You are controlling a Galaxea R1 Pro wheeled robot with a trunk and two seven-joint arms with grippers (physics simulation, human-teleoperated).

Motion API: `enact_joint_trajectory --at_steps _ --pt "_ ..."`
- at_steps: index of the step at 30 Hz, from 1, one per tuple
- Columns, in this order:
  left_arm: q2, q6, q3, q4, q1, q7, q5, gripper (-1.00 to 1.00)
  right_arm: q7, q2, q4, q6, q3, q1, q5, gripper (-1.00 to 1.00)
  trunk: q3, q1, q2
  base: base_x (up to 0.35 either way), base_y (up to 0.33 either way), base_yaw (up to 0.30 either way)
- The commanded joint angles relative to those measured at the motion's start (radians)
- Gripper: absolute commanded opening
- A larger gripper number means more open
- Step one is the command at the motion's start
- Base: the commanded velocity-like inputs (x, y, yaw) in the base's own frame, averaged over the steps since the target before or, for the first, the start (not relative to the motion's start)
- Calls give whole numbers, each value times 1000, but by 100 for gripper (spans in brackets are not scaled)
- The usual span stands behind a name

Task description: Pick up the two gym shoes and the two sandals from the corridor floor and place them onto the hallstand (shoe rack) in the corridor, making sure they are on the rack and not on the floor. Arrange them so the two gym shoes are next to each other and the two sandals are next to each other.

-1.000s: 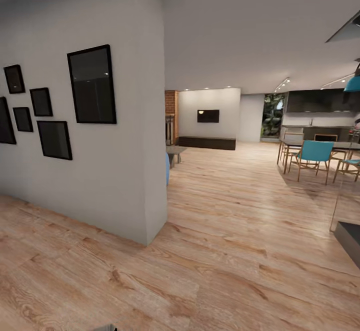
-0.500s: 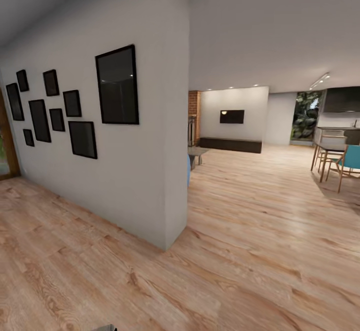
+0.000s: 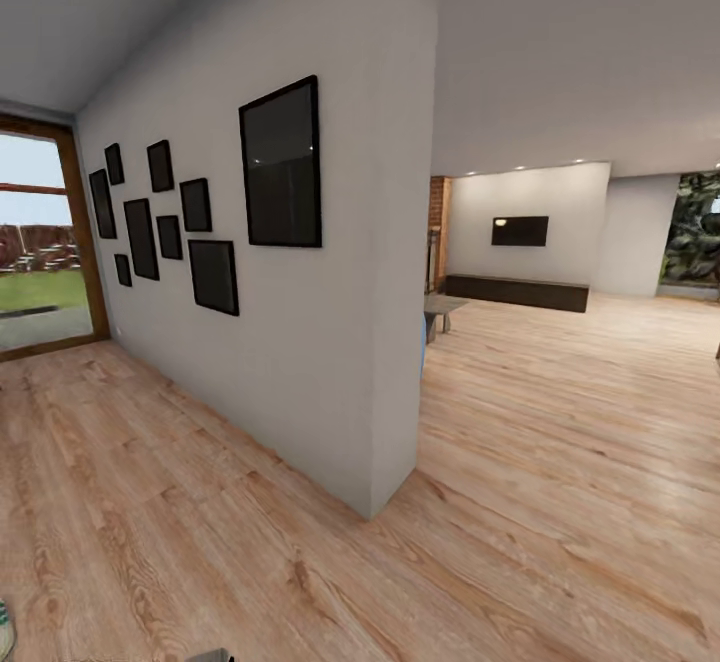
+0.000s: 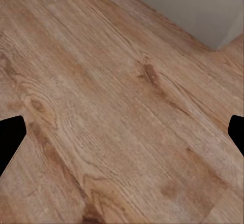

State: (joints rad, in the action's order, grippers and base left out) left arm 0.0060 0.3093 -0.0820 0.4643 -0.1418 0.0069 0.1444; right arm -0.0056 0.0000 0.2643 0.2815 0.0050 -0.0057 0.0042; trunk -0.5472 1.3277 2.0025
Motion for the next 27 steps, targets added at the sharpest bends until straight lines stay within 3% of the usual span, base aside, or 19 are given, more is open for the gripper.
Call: enact_joint_trajectory --at_steps 1,27 --pt "0 3 2 -1 -1 1 7 100 -1 0 0 3 0 0 0 100 -2 0 1 113 0 273" --pt "0 3 2 -1 -1 1 7 100 -1 0 0 3 1 0 0 100 -30 0 1 8 0 248"
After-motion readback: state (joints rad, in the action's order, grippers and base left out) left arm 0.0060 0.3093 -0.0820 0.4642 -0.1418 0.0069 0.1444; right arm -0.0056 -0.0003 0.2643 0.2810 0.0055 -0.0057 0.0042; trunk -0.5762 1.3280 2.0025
